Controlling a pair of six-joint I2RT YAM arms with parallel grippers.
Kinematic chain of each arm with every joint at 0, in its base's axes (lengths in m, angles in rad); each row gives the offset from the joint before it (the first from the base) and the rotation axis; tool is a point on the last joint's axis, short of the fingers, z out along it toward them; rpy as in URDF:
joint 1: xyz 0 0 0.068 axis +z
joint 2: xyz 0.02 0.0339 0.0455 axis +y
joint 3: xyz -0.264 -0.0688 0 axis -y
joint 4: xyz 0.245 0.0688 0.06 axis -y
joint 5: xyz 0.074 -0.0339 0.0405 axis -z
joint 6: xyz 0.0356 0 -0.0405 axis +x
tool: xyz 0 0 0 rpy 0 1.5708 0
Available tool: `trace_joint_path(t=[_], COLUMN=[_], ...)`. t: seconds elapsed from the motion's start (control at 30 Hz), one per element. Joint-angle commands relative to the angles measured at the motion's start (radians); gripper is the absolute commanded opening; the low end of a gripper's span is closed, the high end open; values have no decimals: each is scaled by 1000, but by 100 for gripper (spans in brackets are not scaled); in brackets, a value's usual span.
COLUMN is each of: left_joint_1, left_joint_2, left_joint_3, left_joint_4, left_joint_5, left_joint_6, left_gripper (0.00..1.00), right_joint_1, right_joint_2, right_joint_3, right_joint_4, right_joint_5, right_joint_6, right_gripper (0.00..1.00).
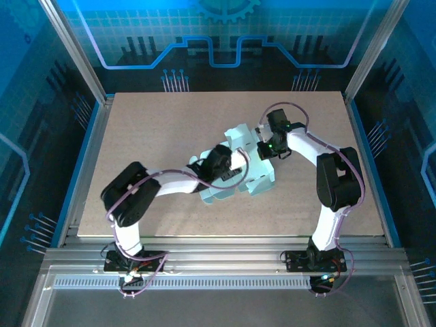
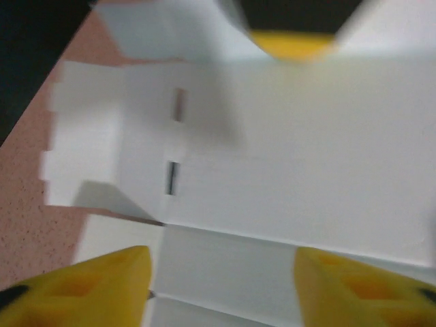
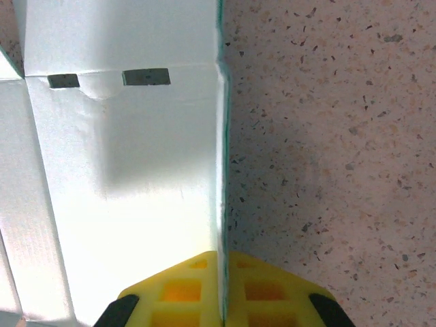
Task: Fold the paper box
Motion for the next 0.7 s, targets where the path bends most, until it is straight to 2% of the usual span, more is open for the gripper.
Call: trace_joint_path(t=[0.0,0.1,0.23,0.43,0.47,0.6,0.67], left_joint_1=[87,170,278,311,312,313,313], left_joint_2=[-102,-131,-93,87,109,187,231], left_joint_3=[4,20,98,350,381,450,504], left_joint_4=[-29,-42,-116,-444,-483,-560,-629], left_joint_5=[235,345,494,578,592,590,590], left_joint_6=[-269,-412,-564,-544,-525,-476,-450], left_gripper=[68,77,82,85,85,68,64], right_joint_1=[-10,-11,-10,-11,-10,-11,-11], right_joint_2=[3,-3,-7,-9,-8,-8,-7], right_joint_3=[18,11,6,4,3,6,7], right_joint_4=[-1,-1,-1,-2,-3,-10,-14], right_joint_5=[-16,-18,-32,-50,-52,-59,-65], right_joint_6=[7,0,-4,-9,-10,-15,-16], right_gripper=[0,0,0,0,0,0,0])
